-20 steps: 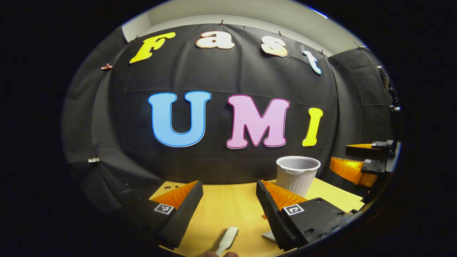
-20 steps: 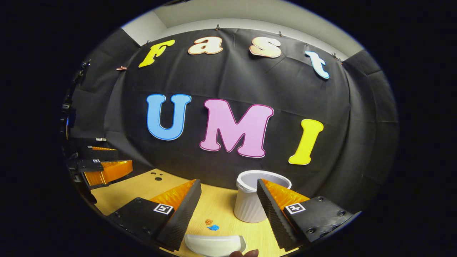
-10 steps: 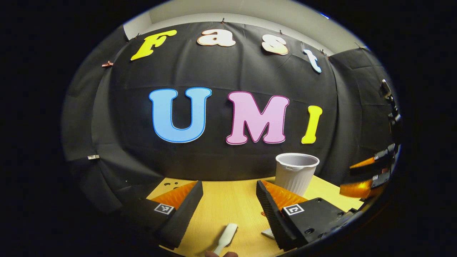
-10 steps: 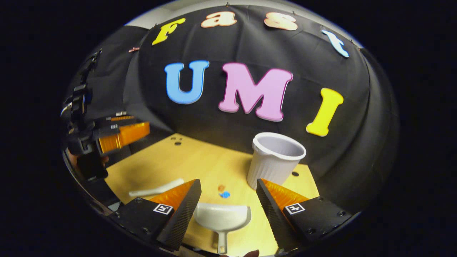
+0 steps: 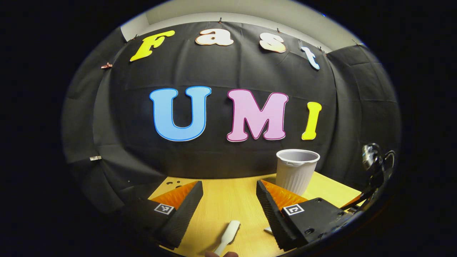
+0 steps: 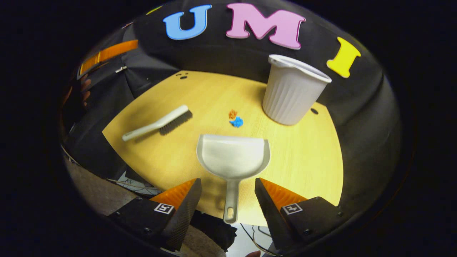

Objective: Pick up the small broom and dustpan from the desktop, sweep the trash into the dustpan with the broom, and then empty the trash into the garbage bin.

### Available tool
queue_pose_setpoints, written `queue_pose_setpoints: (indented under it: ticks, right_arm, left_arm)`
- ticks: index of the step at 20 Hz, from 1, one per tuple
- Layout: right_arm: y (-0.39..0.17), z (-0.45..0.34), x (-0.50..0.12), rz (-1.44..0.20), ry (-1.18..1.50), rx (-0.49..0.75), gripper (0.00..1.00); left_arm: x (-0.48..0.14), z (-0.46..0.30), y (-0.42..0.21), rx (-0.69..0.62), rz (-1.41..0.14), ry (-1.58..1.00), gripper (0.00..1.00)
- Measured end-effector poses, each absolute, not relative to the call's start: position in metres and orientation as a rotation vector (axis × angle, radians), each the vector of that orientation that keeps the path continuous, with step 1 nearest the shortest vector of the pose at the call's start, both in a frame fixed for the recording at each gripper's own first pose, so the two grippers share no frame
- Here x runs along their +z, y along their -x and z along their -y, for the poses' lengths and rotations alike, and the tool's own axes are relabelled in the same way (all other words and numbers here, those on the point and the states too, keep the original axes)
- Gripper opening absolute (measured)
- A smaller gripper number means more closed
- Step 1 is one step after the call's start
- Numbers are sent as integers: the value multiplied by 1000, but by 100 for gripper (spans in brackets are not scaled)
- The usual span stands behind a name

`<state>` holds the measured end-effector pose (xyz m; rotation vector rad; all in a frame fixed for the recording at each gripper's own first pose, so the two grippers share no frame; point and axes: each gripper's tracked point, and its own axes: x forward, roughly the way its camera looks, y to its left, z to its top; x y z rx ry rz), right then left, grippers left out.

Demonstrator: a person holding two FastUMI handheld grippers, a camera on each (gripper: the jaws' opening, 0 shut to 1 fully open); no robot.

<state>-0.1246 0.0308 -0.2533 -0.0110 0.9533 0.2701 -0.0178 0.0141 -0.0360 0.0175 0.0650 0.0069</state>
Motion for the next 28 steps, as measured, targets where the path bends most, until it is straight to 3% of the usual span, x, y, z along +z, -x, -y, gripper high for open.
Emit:
queue_pose_setpoints:
  ticks: [7, 15, 17, 18, 20, 21, 23, 27, 28]
  right_arm:
    - [119, -40, -334, -1156, -26, 244, 91]
    - [105, -47, -378, -1259, -13, 212, 87]
    - [103, -50, -382, -1289, -32, 215, 81]
    - [100, -52, -380, -1289, -57, 209, 71]
    - [96, -52, -383, -1308, -74, 195, 61]
    - [95, -49, -380, -1319, -74, 186, 62]
    - [93, -49, -384, -1316, -78, 179, 37]
    - [93, -51, -385, -1296, -78, 212, 39]
    - [93, -50, -384, -1286, -60, 230, 35]
  left_arm:
    - [-38, -20, 24, 11, -74, -27, 95]
    - [-43, -29, 26, 36, -92, -29, 95]
    - [-44, -31, 25, 39, -95, -30, 95]
    - [-45, -30, 25, 40, -96, -29, 95]
    - [-47, -30, 24, 40, -102, -23, 95]
    - [-48, -30, 23, 43, -106, -20, 95]
    - [-52, -30, 22, 47, -119, -17, 95]
    - [-59, -29, 20, 59, -141, -11, 95]
    - [-63, -28, 19, 62, -153, -8, 95]
